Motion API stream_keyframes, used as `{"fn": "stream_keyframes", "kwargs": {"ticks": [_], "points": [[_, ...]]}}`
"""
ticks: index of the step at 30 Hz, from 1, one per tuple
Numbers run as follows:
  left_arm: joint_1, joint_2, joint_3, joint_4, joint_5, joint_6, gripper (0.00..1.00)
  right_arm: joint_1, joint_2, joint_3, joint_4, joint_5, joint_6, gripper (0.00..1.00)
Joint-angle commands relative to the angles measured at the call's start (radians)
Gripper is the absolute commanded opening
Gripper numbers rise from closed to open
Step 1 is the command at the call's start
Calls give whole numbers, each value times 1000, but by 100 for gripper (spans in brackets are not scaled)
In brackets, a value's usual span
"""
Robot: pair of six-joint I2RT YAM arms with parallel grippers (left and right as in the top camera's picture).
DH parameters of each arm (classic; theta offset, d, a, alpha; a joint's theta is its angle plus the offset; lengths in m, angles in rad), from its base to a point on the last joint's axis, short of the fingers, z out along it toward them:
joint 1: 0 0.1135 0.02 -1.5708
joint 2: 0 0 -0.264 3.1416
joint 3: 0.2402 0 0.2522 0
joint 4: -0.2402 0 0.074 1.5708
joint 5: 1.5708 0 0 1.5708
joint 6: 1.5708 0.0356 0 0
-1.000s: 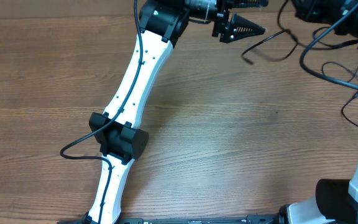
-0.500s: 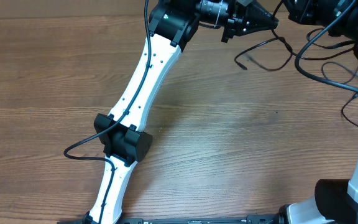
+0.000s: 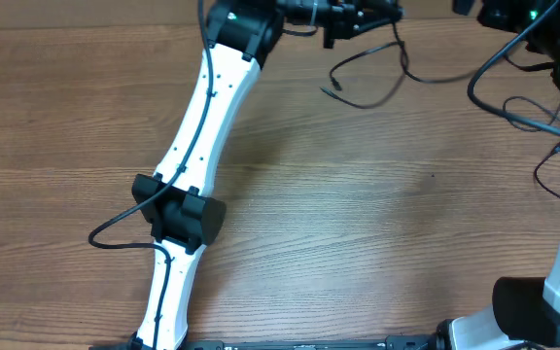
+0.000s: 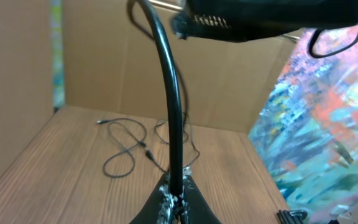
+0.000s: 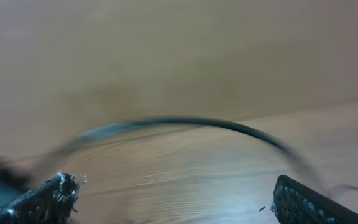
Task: Untangle cables
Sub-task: 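Bring both grippers back to top center, cable hanging between them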
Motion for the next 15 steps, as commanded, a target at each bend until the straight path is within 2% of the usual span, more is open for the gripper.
{"fn": "stream_keyframes", "kwargs": {"ticks": [1, 8, 15], "points": [[10, -32, 12, 1, -14, -18, 4, -39, 37, 1, -31, 117, 5, 100], [24, -33, 13, 23, -123, -106, 4, -45, 115, -27, -97, -152, 85, 99], [35, -40, 19, 190, -124, -327, 4, -4, 172, -49, -65, -167, 96, 98]]}}
